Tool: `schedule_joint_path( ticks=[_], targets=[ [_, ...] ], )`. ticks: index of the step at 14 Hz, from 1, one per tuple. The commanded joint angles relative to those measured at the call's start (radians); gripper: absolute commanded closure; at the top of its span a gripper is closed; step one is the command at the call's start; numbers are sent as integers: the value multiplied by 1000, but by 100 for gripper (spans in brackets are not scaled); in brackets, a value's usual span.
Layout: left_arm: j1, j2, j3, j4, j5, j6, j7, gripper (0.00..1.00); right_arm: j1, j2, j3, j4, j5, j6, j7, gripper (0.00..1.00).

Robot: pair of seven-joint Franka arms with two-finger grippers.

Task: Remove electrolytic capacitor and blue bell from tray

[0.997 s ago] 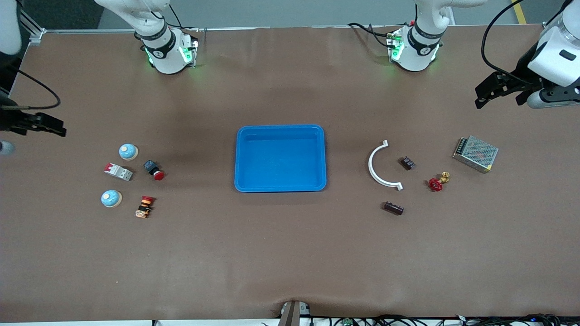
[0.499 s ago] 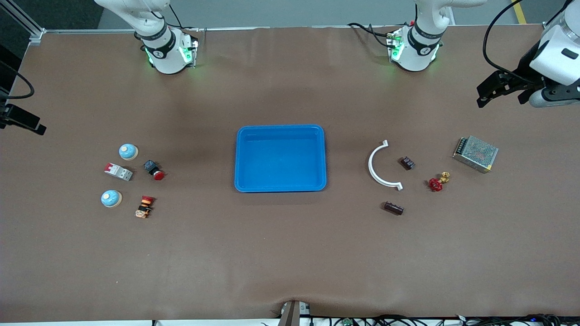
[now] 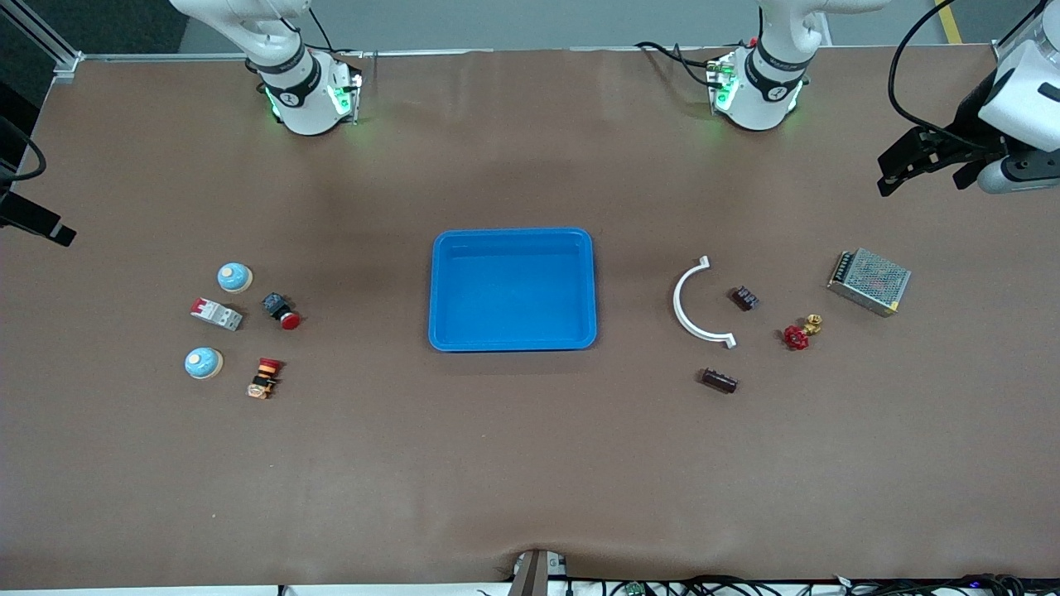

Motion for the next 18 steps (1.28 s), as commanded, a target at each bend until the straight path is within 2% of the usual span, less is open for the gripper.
schedule_joint_path(
  ticks=[1, 6, 11, 14, 18],
  targets=[
    [5, 2, -4, 20, 16, -21, -3, 0, 19, 4, -18, 28, 21, -24, 21, 0],
    [5, 2, -4, 20, 16, -42, 0, 0, 26, -10, -11, 69, 22, -120, 35, 0],
    [5, 2, -5, 35, 15, -56, 3, 0, 33, -10, -12, 86, 21, -123, 10, 0],
    [5, 2, -5, 38, 15, -58, 2, 0, 31, 2, -15, 155, 12, -122, -129, 0],
    [5, 2, -5, 38, 15, -58, 3, 0, 34, 7, -3, 158, 10, -116, -143, 0]
  ],
)
